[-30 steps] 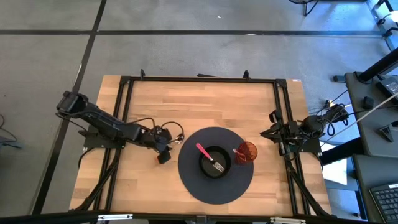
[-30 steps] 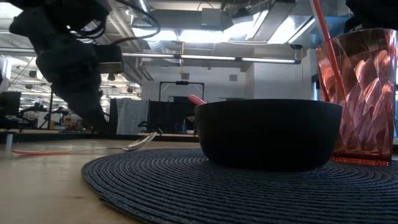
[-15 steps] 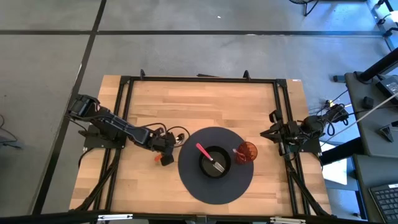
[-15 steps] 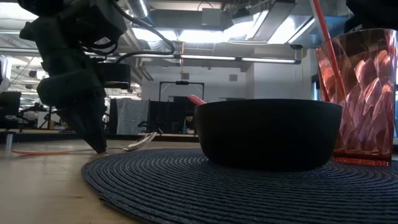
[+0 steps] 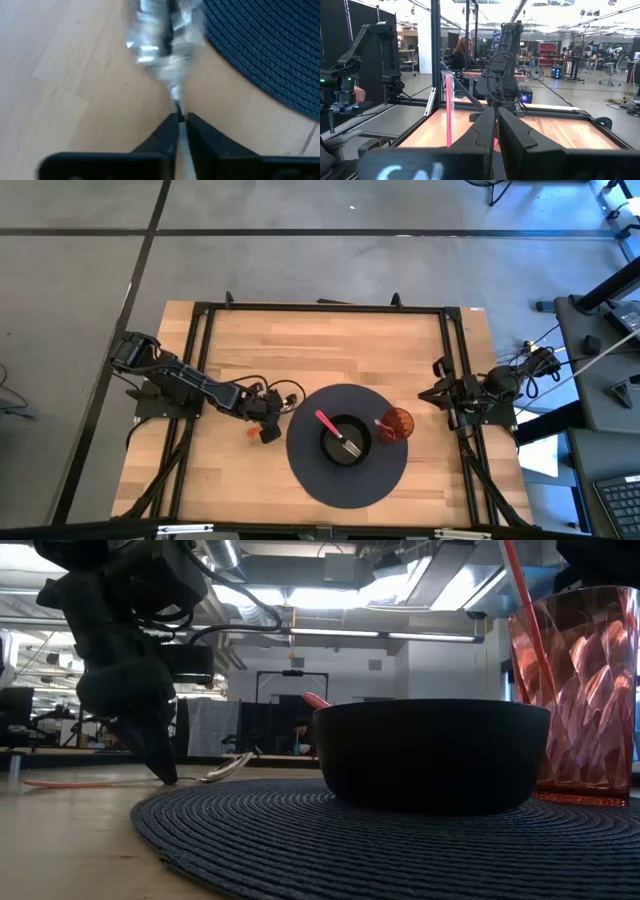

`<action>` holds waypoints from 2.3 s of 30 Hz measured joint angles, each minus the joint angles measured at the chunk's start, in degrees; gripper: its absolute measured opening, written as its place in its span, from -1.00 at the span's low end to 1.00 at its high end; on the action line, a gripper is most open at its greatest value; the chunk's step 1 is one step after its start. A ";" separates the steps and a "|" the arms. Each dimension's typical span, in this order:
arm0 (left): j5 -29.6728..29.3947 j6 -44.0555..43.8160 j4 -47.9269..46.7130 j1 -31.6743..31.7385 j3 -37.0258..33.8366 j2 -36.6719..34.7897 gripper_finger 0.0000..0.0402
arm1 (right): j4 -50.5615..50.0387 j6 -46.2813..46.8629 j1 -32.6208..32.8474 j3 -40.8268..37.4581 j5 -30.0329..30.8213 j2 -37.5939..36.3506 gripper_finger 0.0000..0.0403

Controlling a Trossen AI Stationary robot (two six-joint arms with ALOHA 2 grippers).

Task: Pick & Place Utensil
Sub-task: Put the orange spoon into the black bowl

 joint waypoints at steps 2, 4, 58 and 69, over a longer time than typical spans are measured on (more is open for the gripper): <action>-0.17 0.09 -0.06 0.00 0.00 0.01 -0.94 | -0.08 0.00 0.01 0.00 0.01 -0.01 -0.88; -0.29 0.43 -0.12 0.00 0.00 0.01 -0.95 | -0.16 0.01 -0.01 0.00 0.00 0.00 -0.88; -15.42 8.98 -20.43 -10.03 27.96 -1.89 -0.98 | -0.64 0.21 0.01 0.00 0.02 0.01 -0.88; -14.76 8.66 -31.87 -10.03 36.68 3.85 -0.98 | -0.60 -0.63 -0.01 0.00 0.15 0.01 -0.88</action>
